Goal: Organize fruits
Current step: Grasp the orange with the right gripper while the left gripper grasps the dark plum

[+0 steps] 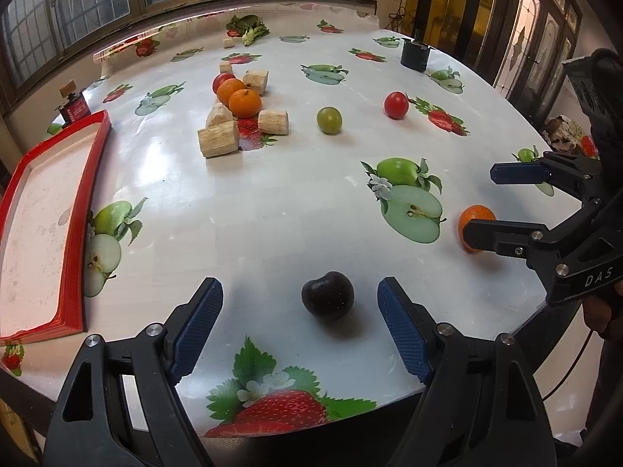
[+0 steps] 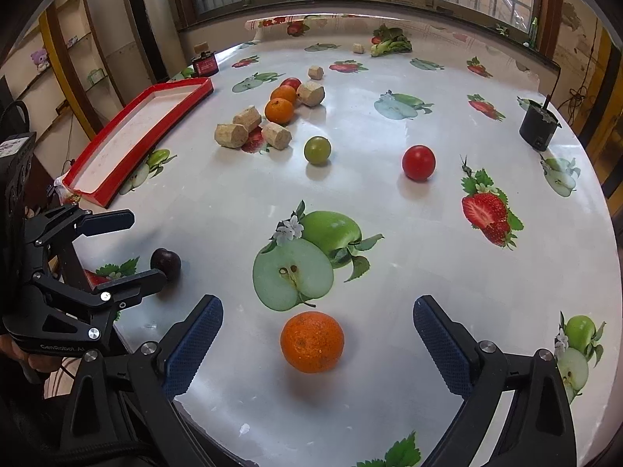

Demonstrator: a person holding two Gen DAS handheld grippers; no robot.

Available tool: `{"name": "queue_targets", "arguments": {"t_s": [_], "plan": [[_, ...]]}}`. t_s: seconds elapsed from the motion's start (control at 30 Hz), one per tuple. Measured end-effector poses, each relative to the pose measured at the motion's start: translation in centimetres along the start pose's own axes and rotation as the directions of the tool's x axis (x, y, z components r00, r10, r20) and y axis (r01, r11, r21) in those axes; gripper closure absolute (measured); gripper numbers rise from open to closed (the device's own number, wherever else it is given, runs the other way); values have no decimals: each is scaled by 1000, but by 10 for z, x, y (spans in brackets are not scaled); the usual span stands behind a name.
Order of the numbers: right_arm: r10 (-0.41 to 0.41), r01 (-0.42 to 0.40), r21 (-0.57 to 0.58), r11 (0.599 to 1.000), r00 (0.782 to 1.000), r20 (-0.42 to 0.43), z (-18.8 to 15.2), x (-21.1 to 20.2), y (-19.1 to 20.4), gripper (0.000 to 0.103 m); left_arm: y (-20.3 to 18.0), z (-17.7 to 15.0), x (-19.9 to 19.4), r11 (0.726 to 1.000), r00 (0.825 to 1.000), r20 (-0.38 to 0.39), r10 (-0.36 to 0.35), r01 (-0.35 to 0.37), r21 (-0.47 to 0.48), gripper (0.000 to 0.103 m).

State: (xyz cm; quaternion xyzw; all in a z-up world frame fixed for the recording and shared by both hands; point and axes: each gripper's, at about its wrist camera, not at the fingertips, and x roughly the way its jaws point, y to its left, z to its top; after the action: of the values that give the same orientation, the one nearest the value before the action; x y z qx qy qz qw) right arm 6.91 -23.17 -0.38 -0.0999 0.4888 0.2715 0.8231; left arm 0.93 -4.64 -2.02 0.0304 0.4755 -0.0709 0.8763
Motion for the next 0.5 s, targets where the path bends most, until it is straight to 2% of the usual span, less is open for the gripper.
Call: {"name": "queue_targets", "arguments": {"t_s": [0.13,0.2,0.27,0.3,0.33,0.4,0.43,0.47,0.5], "plan": [[11,-11,14,1000,1000,-24,-5,11,-3,19,-4,0,11,1000,1000,-10,-3,3,12,21],[17,-17,14,1000,999,-36,-8,17,-4,29,-5,-1,19,1000,1000,-25,-10,10,12,35],[20,-20,5,1000,999,-43,-12,23,-3,36,-8,0,17,999,1000,8,2,-3,38,47],[13,-13,0,1000,999,-47,-13,24,-2,39,-8,0,18,999,1000,14,-8,8,44,61],[0,0,-15,1000,1000,-31,-14,24,-1,40,-8,1,18,998,1000,17,-15,14,54,67],[-26,26,-30,999,999,-28,-14,25,0,51,-10,3,18,997,999,17,-44,43,65,79],[-36,35,-35,999,999,-26,-14,25,0,56,-11,3,18,997,999,16,-40,38,70,79],[-34,33,-34,999,999,-23,-14,25,0,67,-12,3,18,997,999,19,-34,32,77,79],[-32,31,-27,999,999,-30,-12,24,-2,67,-12,2,18,996,999,20,-32,31,79,79]]}}
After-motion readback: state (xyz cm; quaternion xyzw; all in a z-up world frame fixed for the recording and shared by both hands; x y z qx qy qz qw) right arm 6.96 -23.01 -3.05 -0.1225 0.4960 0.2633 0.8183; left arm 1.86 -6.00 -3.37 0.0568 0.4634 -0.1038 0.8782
